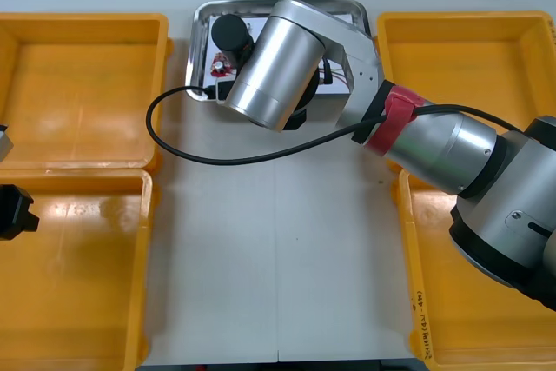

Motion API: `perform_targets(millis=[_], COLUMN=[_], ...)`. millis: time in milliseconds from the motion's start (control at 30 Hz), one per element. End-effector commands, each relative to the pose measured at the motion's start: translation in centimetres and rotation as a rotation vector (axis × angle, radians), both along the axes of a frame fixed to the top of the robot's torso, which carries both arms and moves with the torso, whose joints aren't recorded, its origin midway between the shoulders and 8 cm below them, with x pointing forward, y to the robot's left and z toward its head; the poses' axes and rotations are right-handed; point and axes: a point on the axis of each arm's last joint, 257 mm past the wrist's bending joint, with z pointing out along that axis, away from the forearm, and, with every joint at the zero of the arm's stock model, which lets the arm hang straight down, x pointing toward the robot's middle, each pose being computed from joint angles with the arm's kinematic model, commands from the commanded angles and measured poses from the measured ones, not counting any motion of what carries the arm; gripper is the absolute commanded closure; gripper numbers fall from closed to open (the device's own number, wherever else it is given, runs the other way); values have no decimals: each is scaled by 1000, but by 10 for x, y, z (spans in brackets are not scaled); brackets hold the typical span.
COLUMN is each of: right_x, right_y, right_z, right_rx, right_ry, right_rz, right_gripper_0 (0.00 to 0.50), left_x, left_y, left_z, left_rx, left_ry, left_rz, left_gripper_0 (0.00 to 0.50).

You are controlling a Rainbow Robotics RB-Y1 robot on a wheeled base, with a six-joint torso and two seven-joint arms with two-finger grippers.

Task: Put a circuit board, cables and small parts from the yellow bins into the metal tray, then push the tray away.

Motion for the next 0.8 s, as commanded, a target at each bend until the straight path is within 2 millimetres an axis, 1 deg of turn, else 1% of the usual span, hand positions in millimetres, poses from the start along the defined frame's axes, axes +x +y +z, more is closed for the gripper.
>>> perform_targets(millis=[33, 300, 567, 800], right_x=[11, 14, 18, 18], right_y=[25, 29, 28, 30], right_z=[44, 43, 39, 30], right_rx=[16, 31, 35, 56], right_ry=[-78, -85, -81, -53], right_rz=[57, 70, 68, 73], right_gripper_0=[500, 500, 500, 500], left_x=[-5, -5, -5, -5], left_y=[2, 2, 2, 2], left_z=[1, 1, 1, 1], left_rx=[6, 6, 6, 6], left_ry=[-5, -5, -5, -5], left_rz=[-42, -42, -42, -42], left_gripper_0=[0, 0, 0, 0])
